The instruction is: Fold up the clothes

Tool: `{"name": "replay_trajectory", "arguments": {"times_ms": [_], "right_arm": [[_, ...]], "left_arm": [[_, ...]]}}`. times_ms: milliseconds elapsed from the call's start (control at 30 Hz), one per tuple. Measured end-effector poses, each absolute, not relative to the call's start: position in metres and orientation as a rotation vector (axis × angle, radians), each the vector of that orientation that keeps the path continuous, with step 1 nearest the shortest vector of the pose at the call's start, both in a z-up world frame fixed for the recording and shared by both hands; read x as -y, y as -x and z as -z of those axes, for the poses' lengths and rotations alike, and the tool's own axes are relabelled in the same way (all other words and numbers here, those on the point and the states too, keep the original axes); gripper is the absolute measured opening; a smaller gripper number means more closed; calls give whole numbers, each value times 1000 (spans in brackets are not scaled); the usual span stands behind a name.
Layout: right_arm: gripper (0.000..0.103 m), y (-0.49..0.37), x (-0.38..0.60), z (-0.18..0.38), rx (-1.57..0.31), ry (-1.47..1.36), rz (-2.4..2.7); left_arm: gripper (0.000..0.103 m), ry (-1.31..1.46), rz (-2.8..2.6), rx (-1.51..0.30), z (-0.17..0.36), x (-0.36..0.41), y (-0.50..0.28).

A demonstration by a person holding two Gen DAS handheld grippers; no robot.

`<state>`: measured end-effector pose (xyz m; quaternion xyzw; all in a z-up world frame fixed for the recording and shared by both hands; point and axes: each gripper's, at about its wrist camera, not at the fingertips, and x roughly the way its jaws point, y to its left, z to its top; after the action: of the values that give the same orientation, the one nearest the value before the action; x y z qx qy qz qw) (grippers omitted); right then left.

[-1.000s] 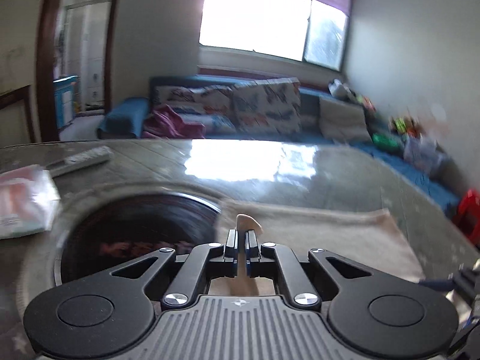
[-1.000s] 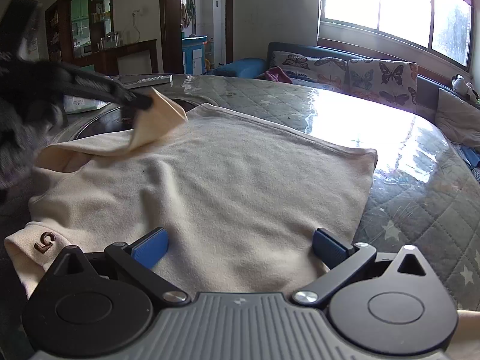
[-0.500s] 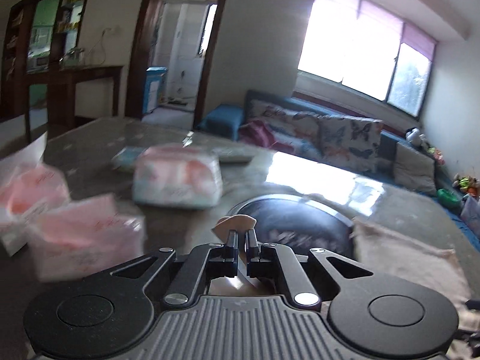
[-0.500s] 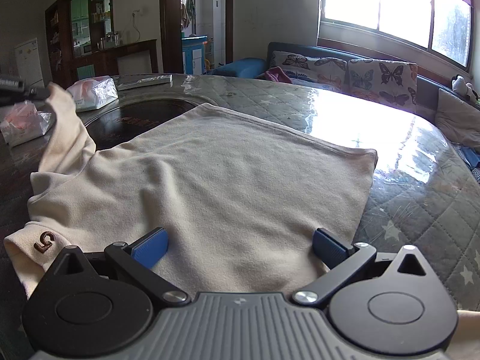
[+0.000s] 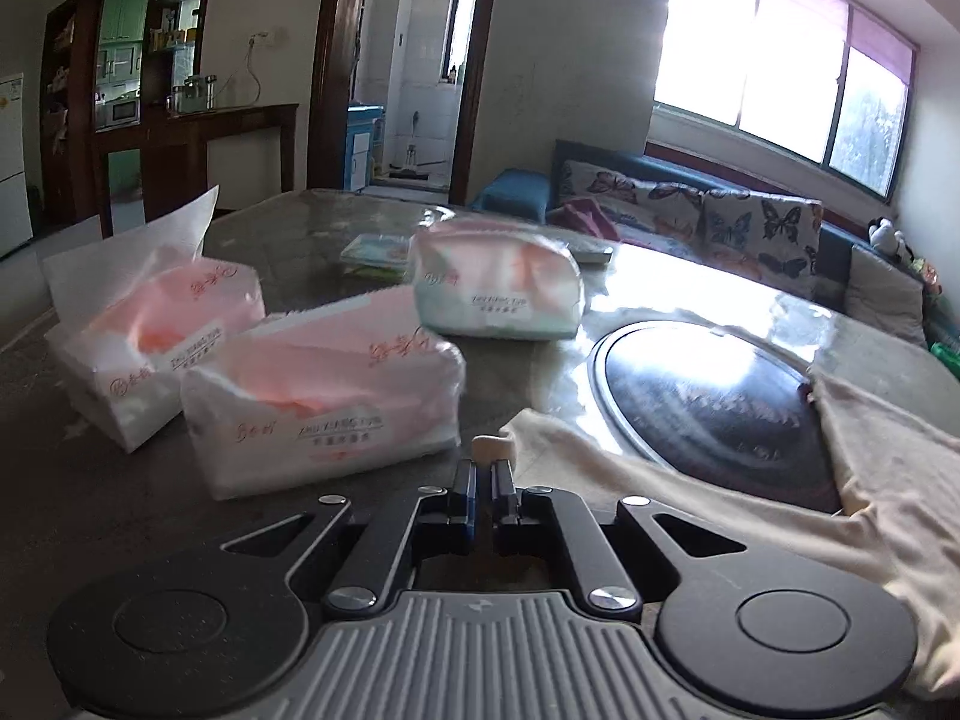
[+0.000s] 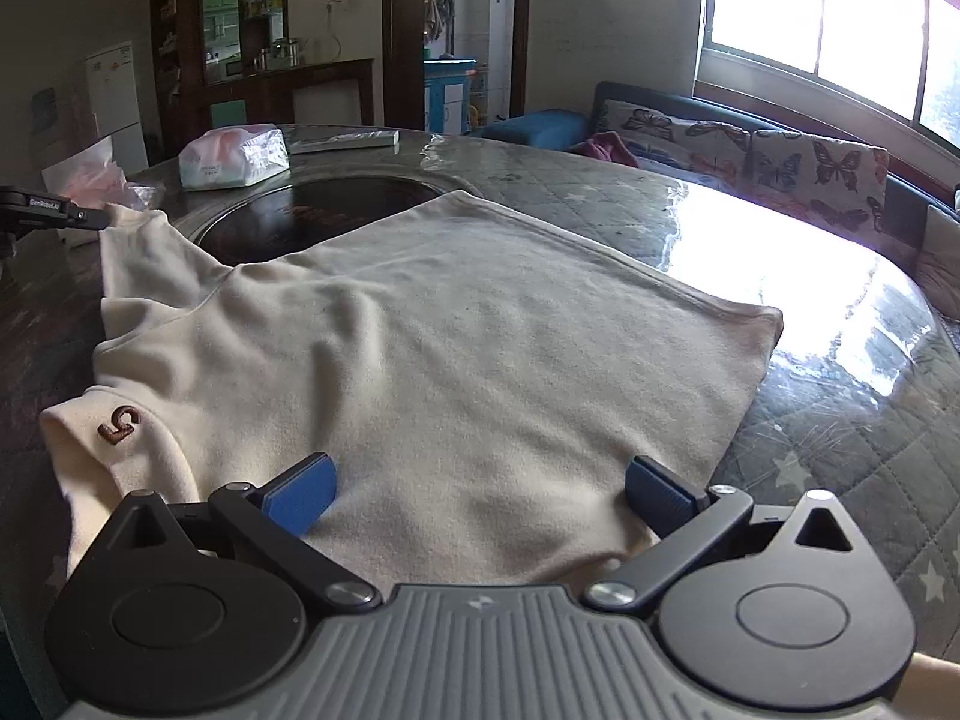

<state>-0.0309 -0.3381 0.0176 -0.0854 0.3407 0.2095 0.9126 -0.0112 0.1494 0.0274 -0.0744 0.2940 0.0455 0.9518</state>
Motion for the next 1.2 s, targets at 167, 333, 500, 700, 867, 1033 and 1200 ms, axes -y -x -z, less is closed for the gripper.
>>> {"name": "replay_trajectory", "arguments": {"times_ms": [167, 333, 500, 700, 867, 1033, 1200], "right_arm": [[103, 28, 331, -24, -718, 189, -420], [103, 29, 302, -37, -724, 192, -513], [103, 43, 262, -44, -731, 212, -673], [86, 60, 222, -46, -727, 263, -810], [53, 75, 210, -38, -732, 339, -836], [20, 77, 222, -46, -768, 299, -867], [19, 84, 230, -44, -776, 308, -914]], "left_arm": [[5, 109, -97, -614, -24, -144, -1], [5, 62, -102, -635, -23, -138, -19], [5, 50, -107, -647, -22, -135, -32], [5, 37, -110, -641, -27, -130, -42], [5, 20, -108, -630, -32, -127, -45], [5, 14, -104, -615, -37, -130, -37], [5, -10, -134, -652, -26, -135, -35]]}}
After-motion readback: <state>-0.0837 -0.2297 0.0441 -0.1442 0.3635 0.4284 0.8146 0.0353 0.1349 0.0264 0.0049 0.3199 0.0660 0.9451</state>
